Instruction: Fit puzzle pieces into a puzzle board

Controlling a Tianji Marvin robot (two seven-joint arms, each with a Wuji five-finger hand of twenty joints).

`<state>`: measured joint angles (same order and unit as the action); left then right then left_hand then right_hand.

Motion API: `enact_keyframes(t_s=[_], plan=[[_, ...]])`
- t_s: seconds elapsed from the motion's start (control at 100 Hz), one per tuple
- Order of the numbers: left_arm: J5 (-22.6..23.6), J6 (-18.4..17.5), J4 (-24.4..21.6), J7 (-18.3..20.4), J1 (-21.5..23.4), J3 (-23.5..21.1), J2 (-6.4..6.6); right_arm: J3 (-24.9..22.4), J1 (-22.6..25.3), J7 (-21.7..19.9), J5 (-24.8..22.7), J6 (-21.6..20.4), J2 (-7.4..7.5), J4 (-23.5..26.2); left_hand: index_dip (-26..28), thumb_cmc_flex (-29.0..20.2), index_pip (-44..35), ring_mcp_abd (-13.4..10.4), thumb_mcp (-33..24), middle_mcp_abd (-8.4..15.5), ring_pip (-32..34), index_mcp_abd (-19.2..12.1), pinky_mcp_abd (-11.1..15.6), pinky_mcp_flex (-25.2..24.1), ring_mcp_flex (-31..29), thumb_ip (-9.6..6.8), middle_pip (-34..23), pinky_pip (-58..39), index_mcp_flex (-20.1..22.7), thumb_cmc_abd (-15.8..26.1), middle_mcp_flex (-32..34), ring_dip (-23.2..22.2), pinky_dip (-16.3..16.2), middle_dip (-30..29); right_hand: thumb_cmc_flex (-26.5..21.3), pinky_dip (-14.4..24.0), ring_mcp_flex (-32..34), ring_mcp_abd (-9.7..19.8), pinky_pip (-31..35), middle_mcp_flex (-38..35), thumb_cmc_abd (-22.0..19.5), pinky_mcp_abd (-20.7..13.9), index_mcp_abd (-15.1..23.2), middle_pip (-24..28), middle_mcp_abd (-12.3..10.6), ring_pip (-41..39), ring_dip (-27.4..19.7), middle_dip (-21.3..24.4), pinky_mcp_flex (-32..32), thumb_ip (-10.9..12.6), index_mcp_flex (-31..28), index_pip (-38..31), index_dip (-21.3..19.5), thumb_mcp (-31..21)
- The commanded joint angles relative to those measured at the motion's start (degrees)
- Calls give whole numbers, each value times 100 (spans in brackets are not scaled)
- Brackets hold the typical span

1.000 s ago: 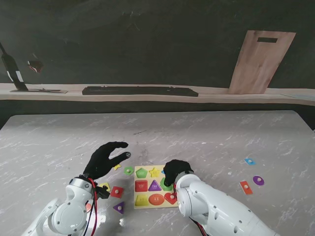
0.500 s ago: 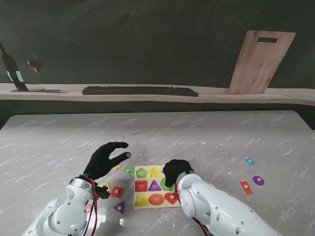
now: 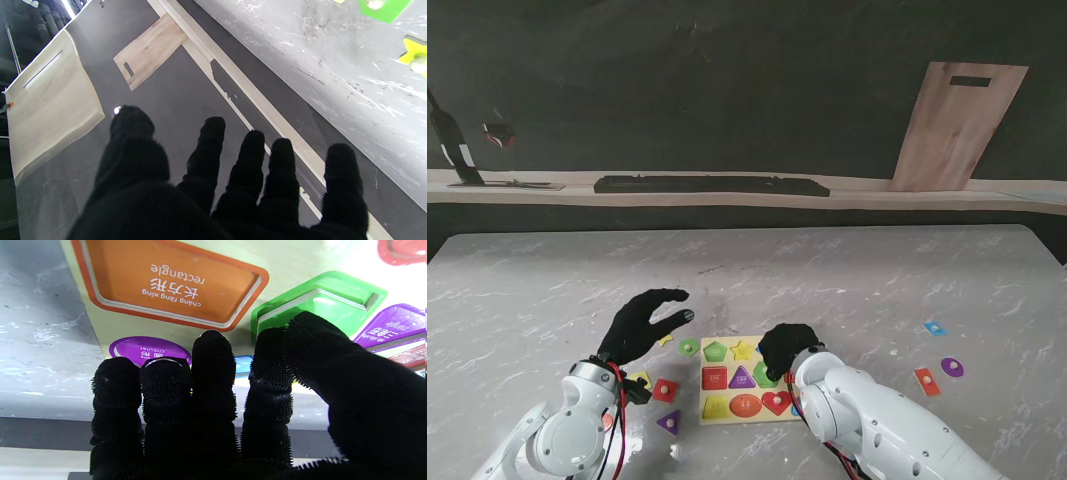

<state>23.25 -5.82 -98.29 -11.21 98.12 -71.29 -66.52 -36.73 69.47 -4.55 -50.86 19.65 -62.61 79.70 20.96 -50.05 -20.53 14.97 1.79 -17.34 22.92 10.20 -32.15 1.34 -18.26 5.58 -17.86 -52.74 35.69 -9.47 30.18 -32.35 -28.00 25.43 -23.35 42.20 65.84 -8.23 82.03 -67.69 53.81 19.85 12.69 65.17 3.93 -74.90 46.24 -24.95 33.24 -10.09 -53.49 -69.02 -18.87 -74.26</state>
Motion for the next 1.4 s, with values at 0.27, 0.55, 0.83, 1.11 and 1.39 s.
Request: enact_keyframes(t_s=[0.27,0.55,0.83,1.11,1.39], plan=[[-32,4,-1,13,-3,15,-12,-120,106,-48,-244,-446,128,-24,-24,-85,65,32,60,27,-61,-49,973,-21,-19,-125,68,51,32,172,-9,-4,46,-77,-167,70,-99,174,14,82,-142,-29,338,50,103,13,96,26,-57,486,-52,-29,-29,-428],[-35,8,8,23,-11,20,-10,-153,97,-87,-415,-732,181,-34,-26,-83,70,45,60,30,-59,-52,977,-21,-18,-126,69,50,34,177,-10,-6,45,-78,-128,58,-230,252,-86,232,-277,-104,336,-13,-11,122,115,17,-122,437,217,22,-52,-351],[-37,14,7,31,-15,21,-9,-263,134,-156,-664,-1105,253,47,-25,-80,70,44,63,27,-55,-52,977,-20,-25,-125,64,47,46,170,5,-8,44,-76,-317,57,-453,387,-215,495,-148,-223,396,-67,-174,287,128,70,-228,375,621,75,-51,-491],[-26,4,7,22,-6,15,-9,-488,268,-246,-955,-1408,321,213,-22,-87,62,47,59,23,-53,-49,977,-19,-29,-125,64,41,44,168,5,-9,42,-76,-544,81,-681,477,-334,758,-217,-288,524,-130,-313,473,136,88,-349,276,1090,188,17,-559],[-35,13,17,29,-16,22,-9,-720,460,12,-1146,-1419,311,299,-23,-93,59,46,59,36,-55,-59,976,-23,-23,-125,65,44,42,176,-3,-8,45,-77,-135,120,-762,485,-380,944,-597,-323,317,-107,-319,542,136,10,-390,-232,1351,204,219,162]])
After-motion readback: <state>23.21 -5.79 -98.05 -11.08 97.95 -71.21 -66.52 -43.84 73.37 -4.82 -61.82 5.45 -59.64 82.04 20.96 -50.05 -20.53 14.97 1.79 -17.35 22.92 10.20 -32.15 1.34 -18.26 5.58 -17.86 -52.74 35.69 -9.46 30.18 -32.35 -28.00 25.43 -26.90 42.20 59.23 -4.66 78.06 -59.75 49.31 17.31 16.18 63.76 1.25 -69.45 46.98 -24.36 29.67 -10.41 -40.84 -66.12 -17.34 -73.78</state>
